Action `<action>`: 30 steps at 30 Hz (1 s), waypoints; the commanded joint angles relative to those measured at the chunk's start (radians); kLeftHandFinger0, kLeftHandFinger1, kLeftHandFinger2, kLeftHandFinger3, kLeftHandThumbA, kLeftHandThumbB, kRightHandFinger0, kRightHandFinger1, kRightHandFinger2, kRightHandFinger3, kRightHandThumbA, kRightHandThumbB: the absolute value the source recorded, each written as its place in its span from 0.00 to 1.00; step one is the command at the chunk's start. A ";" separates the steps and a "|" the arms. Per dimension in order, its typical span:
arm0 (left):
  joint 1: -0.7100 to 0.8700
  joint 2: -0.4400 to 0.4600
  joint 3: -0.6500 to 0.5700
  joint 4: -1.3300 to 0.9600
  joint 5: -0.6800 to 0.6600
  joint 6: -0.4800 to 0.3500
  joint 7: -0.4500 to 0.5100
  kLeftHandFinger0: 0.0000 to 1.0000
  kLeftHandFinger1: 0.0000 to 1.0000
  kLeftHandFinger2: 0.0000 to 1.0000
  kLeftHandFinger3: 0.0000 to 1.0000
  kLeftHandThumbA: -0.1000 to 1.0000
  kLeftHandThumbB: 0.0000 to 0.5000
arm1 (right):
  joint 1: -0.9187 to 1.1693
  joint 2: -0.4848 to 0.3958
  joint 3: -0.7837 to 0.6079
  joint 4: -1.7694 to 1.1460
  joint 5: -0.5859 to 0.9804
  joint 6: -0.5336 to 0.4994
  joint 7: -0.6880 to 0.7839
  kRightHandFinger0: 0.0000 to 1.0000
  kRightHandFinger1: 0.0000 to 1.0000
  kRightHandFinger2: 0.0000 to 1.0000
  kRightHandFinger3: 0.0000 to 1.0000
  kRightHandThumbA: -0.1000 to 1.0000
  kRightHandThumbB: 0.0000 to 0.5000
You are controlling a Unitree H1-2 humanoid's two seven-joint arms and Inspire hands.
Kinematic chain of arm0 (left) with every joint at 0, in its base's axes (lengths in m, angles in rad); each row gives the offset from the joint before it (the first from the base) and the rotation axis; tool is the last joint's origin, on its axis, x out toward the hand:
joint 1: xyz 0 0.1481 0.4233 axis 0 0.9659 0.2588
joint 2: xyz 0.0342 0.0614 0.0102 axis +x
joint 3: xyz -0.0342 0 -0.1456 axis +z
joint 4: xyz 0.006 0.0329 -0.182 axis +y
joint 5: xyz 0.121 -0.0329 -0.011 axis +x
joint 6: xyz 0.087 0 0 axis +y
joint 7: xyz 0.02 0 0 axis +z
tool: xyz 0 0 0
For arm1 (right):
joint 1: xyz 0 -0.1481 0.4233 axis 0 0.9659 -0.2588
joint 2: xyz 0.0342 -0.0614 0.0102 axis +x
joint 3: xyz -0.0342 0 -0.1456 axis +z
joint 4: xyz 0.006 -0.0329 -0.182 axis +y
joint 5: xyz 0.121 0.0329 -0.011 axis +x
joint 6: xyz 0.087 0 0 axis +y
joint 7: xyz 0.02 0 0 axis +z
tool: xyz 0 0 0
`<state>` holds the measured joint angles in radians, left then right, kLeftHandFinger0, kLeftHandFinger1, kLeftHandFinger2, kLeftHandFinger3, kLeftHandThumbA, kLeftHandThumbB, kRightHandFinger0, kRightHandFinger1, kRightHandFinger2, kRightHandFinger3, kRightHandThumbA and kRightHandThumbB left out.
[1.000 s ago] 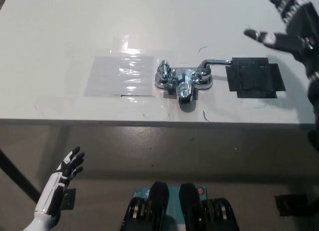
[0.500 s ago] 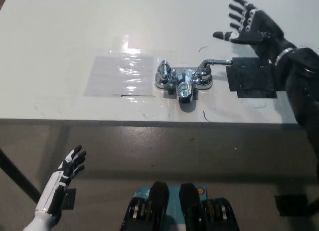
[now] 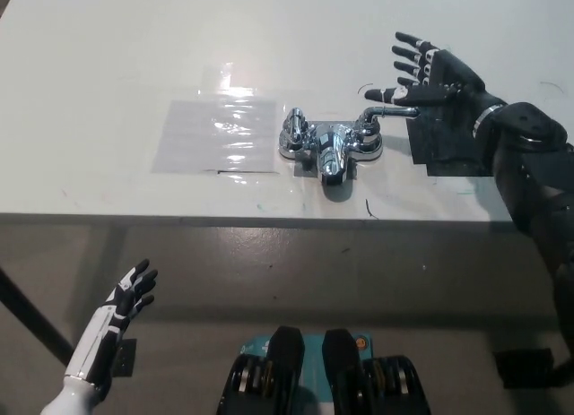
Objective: The faucet is at the center of the desk and the robot turn off the faucet by turning the right faucet handle using the right hand
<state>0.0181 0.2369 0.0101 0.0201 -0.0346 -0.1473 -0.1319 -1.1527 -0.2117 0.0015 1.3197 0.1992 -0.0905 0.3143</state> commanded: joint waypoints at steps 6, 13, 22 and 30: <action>-0.025 0.019 0.002 -0.021 -0.001 -0.019 -0.018 1.00 1.00 1.00 1.00 1.00 0.88 | -0.048 0.010 -0.010 0.016 -0.035 -0.043 -0.001 1.00 1.00 1.00 1.00 1.00 0.72; -0.025 0.019 -0.001 -0.023 0.005 -0.019 -0.018 1.00 1.00 1.00 1.00 1.00 0.84 | -0.039 0.022 -0.018 0.019 -0.034 -0.047 0.013 1.00 1.00 1.00 1.00 1.00 0.72; -0.030 0.025 -0.002 -0.026 0.011 -0.014 -0.019 1.00 1.00 1.00 1.00 1.00 0.86 | -0.036 0.045 -0.030 0.027 -0.038 -0.040 0.012 1.00 1.00 1.00 1.00 1.00 0.75; -0.037 0.022 0.000 -0.018 0.000 -0.017 -0.022 1.00 1.00 1.00 1.00 1.00 0.87 | -0.022 0.058 -0.043 0.031 -0.039 -0.042 0.014 1.00 1.00 1.00 1.00 1.00 0.76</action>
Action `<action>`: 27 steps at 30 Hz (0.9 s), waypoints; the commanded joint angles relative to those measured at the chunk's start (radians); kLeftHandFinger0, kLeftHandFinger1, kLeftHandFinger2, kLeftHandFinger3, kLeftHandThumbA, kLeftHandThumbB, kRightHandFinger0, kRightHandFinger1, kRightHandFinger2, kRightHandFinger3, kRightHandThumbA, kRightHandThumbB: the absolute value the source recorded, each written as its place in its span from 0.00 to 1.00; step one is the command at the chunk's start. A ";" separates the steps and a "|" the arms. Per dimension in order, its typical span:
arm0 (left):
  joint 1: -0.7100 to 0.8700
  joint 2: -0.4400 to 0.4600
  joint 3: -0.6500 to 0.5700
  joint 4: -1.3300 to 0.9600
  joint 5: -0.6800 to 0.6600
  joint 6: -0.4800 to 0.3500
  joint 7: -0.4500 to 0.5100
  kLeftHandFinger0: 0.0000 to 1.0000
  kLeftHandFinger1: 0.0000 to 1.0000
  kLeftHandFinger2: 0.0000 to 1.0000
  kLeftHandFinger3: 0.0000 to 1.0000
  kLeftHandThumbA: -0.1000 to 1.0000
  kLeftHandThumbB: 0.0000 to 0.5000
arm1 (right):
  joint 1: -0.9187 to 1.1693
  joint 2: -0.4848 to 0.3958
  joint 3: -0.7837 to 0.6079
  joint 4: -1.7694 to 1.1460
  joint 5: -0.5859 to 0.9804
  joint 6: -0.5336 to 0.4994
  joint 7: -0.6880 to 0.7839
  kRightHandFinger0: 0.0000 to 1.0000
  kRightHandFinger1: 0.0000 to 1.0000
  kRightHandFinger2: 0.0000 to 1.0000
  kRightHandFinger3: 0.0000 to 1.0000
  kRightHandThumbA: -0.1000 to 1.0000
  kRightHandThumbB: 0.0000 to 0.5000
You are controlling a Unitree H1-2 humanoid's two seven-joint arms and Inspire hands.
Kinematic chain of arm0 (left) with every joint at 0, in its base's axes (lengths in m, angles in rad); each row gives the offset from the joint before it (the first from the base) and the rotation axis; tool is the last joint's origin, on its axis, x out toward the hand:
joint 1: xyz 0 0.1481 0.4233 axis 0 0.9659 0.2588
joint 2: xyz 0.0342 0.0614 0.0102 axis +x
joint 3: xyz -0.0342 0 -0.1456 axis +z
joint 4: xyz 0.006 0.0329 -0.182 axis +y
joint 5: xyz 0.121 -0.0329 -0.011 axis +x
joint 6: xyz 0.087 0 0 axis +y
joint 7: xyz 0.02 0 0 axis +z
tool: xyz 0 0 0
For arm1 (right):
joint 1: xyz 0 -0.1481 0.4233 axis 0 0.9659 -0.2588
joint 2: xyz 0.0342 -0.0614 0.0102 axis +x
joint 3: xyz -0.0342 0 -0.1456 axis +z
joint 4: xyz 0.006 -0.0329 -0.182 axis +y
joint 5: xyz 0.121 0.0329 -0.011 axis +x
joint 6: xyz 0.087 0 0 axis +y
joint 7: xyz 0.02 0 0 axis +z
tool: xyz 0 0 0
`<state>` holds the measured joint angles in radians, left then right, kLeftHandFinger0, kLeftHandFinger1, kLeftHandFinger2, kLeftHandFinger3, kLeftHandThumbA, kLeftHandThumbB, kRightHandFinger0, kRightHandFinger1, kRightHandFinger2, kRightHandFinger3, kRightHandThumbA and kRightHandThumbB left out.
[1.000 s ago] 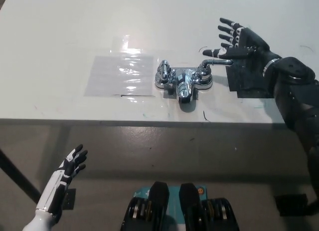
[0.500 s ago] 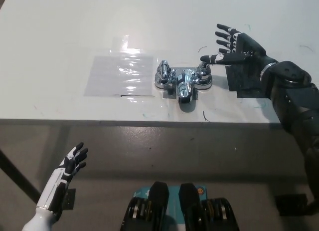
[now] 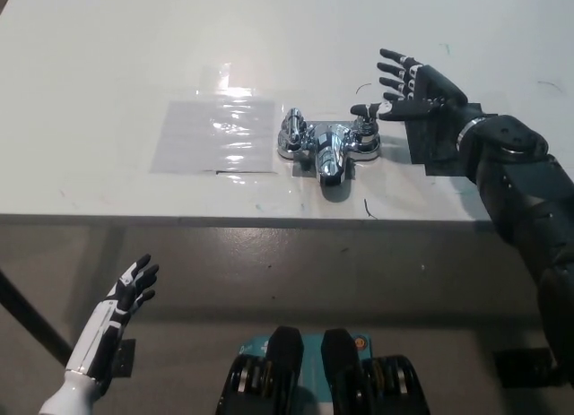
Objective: The faucet is at the center of the desk and the robot turn off the faucet by turning the right faucet handle using the right hand
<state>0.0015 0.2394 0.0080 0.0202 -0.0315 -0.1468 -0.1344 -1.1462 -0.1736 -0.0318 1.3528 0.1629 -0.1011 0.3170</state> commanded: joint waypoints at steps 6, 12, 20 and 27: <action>-0.019 0.020 0.002 -0.021 0.010 -0.015 -0.015 1.00 1.00 1.00 1.00 1.00 0.85 | -0.014 0.029 -0.006 0.000 -0.008 -0.032 0.025 1.00 1.00 1.00 1.00 1.00 0.79; -0.021 0.021 0.005 -0.014 0.002 -0.020 -0.019 1.00 1.00 1.00 1.00 1.00 0.87 | 0.006 0.036 -0.008 -0.001 -0.005 -0.041 0.040 1.00 1.00 1.00 1.00 1.00 0.82; -0.017 0.021 0.007 -0.019 0.002 -0.018 -0.024 1.00 1.00 1.00 1.00 1.00 0.83 | 0.036 0.062 0.000 -0.038 -0.005 -0.043 0.078 1.00 1.00 1.00 1.00 1.00 0.85; -0.016 0.018 0.008 -0.026 0.001 -0.017 -0.022 1.00 1.00 1.00 1.00 1.00 0.82 | 0.074 0.088 0.009 -0.136 0.001 -0.045 0.116 1.00 1.00 1.00 1.00 1.00 0.81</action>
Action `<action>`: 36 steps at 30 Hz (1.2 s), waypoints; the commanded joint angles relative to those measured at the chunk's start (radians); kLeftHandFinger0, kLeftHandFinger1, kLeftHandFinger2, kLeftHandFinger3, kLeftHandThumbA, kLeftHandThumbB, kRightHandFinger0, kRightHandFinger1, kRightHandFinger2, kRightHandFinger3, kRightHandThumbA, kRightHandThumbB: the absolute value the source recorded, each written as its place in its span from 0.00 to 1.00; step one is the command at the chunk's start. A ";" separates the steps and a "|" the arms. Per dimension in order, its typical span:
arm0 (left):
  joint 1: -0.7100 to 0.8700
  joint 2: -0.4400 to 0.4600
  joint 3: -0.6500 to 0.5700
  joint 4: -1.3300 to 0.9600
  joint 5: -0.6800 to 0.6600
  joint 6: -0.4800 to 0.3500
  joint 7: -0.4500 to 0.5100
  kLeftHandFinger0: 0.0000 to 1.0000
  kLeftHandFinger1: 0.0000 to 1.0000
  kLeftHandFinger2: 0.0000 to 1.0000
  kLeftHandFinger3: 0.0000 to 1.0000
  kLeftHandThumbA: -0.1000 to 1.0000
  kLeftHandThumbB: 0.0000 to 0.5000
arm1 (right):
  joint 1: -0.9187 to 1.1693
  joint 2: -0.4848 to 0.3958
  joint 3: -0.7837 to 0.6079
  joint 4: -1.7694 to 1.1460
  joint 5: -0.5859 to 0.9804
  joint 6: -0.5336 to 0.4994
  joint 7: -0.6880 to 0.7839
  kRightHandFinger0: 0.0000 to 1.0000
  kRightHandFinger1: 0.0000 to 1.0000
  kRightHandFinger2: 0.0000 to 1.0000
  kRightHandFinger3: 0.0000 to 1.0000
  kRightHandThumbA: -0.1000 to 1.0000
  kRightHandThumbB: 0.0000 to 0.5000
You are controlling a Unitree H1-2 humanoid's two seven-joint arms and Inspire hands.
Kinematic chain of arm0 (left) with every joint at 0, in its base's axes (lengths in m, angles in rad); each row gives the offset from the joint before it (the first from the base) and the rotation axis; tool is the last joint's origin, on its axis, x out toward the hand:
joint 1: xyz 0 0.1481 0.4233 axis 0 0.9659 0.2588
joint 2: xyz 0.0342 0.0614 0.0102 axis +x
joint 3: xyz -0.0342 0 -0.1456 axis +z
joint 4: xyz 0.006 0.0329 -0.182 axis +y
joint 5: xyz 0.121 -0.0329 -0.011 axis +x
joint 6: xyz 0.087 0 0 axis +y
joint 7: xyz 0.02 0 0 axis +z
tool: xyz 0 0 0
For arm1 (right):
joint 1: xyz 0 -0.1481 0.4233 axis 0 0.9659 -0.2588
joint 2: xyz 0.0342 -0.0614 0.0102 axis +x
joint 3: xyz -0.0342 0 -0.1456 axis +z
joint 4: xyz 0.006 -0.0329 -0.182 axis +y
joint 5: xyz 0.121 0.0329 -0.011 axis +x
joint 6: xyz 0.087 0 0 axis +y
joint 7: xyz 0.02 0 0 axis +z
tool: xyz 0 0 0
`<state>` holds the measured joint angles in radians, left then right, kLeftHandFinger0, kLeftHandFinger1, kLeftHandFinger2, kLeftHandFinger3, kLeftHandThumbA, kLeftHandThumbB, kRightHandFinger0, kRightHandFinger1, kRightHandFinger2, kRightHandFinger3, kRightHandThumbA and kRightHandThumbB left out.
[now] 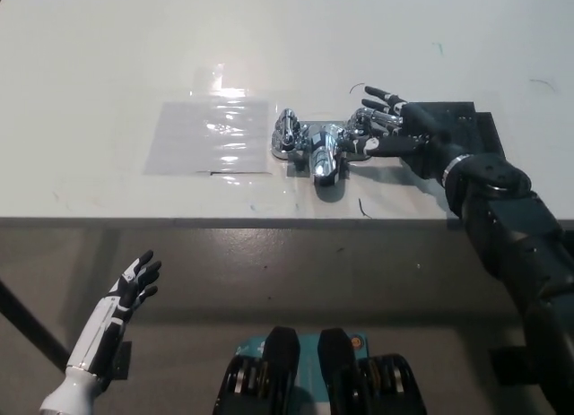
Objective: The faucet is at the center of the desk and the robot turn off the faucet by turning the right faucet handle using the right hand
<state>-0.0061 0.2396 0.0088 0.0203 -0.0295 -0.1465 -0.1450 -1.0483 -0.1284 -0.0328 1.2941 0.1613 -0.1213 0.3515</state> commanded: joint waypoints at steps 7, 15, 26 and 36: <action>-0.015 0.024 0.007 -0.021 -0.004 -0.020 -0.016 1.00 1.00 1.00 1.00 1.00 0.84 | 0.044 0.061 0.033 -0.298 0.009 0.000 0.093 1.00 1.00 1.00 1.00 1.00 0.74; -0.018 0.024 0.009 -0.012 0.001 -0.033 -0.011 1.00 1.00 1.00 1.00 1.00 0.84 | 0.133 0.079 0.088 -0.604 -0.057 0.046 0.005 1.00 1.00 1.00 1.00 1.00 0.75; -0.017 0.027 0.007 -0.021 0.011 -0.027 -0.010 1.00 1.00 1.00 1.00 1.00 0.81 | 0.216 0.168 0.162 -0.766 -0.319 0.127 -0.343 1.00 1.00 1.00 1.00 1.00 0.82; -0.024 0.028 0.005 -0.021 -0.001 -0.023 -0.016 1.00 1.00 1.00 1.00 1.00 0.84 | 0.219 0.200 0.142 -0.685 -0.332 0.089 -0.420 1.00 1.00 1.00 1.00 1.00 0.77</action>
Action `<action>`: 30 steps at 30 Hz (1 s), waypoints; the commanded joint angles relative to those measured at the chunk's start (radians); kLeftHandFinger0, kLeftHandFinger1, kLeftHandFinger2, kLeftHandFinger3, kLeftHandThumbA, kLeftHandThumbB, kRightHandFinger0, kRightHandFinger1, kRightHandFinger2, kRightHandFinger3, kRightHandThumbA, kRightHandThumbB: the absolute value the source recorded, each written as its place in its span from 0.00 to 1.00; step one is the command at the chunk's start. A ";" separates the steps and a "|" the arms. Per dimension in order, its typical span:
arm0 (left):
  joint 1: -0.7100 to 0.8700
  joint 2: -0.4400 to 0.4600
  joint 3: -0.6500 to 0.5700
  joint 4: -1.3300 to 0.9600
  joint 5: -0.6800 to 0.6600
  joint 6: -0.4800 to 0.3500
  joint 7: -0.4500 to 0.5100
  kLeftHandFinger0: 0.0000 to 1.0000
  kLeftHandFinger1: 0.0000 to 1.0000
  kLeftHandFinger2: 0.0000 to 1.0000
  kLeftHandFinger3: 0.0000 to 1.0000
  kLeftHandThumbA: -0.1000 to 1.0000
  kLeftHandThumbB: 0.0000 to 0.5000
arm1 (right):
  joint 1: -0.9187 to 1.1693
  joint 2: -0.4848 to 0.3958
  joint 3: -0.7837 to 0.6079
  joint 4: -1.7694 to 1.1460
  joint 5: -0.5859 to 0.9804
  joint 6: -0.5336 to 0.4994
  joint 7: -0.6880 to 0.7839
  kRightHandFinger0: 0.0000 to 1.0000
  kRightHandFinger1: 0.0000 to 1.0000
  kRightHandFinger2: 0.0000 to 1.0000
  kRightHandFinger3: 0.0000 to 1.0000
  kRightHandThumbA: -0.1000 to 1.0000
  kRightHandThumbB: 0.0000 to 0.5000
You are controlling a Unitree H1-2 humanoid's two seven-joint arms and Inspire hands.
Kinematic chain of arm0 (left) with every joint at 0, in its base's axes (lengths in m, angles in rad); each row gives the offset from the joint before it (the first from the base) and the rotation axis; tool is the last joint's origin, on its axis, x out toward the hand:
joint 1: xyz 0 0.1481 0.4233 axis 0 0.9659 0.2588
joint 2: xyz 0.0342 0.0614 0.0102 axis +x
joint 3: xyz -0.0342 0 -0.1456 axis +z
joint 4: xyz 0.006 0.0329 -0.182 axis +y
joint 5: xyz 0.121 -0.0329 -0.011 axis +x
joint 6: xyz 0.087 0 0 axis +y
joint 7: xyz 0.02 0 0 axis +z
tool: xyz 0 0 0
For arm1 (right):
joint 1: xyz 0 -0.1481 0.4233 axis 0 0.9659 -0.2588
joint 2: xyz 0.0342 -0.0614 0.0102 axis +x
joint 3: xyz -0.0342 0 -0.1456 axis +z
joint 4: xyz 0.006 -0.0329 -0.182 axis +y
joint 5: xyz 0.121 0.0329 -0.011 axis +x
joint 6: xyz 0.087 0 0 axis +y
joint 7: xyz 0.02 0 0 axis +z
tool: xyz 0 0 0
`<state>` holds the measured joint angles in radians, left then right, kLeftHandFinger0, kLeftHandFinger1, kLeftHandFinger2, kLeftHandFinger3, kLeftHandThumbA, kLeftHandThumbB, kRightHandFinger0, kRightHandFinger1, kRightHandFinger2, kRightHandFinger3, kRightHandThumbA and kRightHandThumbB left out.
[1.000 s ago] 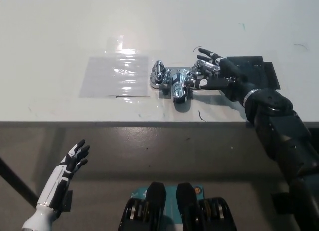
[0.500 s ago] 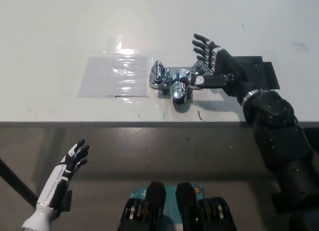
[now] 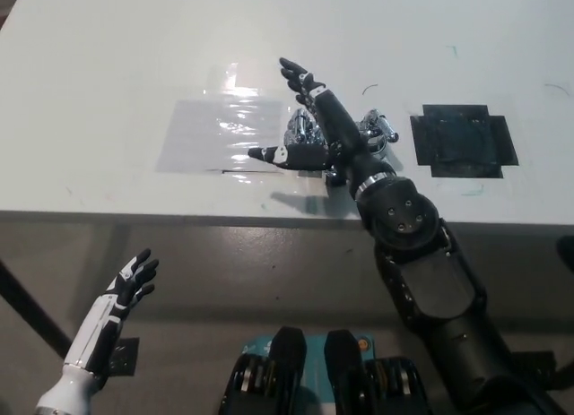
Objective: The faucet is at the center of the desk and the robot turn off the faucet by turning the right faucet handle using the right hand
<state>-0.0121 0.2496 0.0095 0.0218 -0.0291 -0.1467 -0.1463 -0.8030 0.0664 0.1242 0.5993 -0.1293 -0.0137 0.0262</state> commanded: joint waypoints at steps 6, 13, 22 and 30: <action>-0.020 0.020 0.008 -0.026 -0.006 -0.020 -0.015 1.00 1.00 1.00 1.00 1.00 0.84 | -0.033 -0.010 -0.015 0.085 -0.044 -0.118 -0.122 1.00 1.00 1.00 1.00 1.00 0.83; -0.018 0.021 0.011 -0.014 -0.010 -0.030 -0.015 1.00 1.00 1.00 1.00 1.00 0.85 | -0.014 -0.054 -0.043 -0.133 -0.054 -0.155 -0.142 1.00 1.00 1.00 1.00 1.00 0.77; -0.003 0.012 0.009 -0.020 -0.008 -0.023 -0.010 1.00 1.00 1.00 1.00 1.00 0.84 | 0.007 -0.104 -0.092 -0.257 -0.012 -0.130 -0.116 1.00 1.00 1.00 1.00 1.00 0.72; -0.012 0.018 0.008 -0.025 -0.012 -0.013 -0.017 1.00 1.00 1.00 1.00 1.00 0.86 | -0.017 -0.139 -0.116 -0.160 -0.004 -0.164 -0.109 1.00 1.00 1.00 1.00 1.00 0.67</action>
<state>-0.0118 0.2490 0.0103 0.0213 -0.0328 -0.1466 -0.1466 -0.7751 -0.0533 0.0237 0.4000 -0.1527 -0.1136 -0.0800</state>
